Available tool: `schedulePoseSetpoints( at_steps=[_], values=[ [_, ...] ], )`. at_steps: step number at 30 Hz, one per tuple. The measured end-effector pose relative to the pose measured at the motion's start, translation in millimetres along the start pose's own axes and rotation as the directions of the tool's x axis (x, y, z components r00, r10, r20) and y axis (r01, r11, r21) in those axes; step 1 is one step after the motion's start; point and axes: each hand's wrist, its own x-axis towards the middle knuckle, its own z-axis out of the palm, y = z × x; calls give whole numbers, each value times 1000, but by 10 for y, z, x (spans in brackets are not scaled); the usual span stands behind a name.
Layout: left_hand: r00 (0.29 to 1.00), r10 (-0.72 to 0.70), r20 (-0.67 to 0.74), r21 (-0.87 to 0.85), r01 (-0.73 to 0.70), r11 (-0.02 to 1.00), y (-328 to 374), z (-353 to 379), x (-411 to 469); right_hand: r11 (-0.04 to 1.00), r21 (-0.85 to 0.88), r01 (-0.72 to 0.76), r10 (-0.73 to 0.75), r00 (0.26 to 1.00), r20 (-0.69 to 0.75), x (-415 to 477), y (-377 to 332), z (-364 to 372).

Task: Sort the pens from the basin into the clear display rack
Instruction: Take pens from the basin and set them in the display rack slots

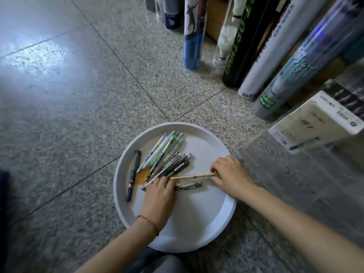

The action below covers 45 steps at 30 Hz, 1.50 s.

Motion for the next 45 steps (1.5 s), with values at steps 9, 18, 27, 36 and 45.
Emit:
schedulePoseSetpoints(
  at_steps=[9, 18, 27, 36, 45],
  values=[
    [752, -236, 616, -729, 657, 192, 389, -506, 36, 406, 907, -106, 226, 974, 13, -277, -101, -554],
    [814, -68, 577, -817, 577, -21, 904, -1469, 200, 198, 980, 14, 115, 993, -37, -784, 42, -1348],
    [935, 229, 272, -949, 221, 224, 2075, -2406, 820, 384, 897, 218, 211, 925, -315, -1702, 331, -2144],
    [879, 477, 10, -970, -108, 219, 3694, -2713, 1168, 649, 596, 473, 408, 445, -797, -3024, 1012, -2826],
    [921, 384, 56, -981, -20, 191, 3784, -2164, 1073, 960, 275, 54, 243, 331, -912, -2977, 1306, -2144]
  ],
)
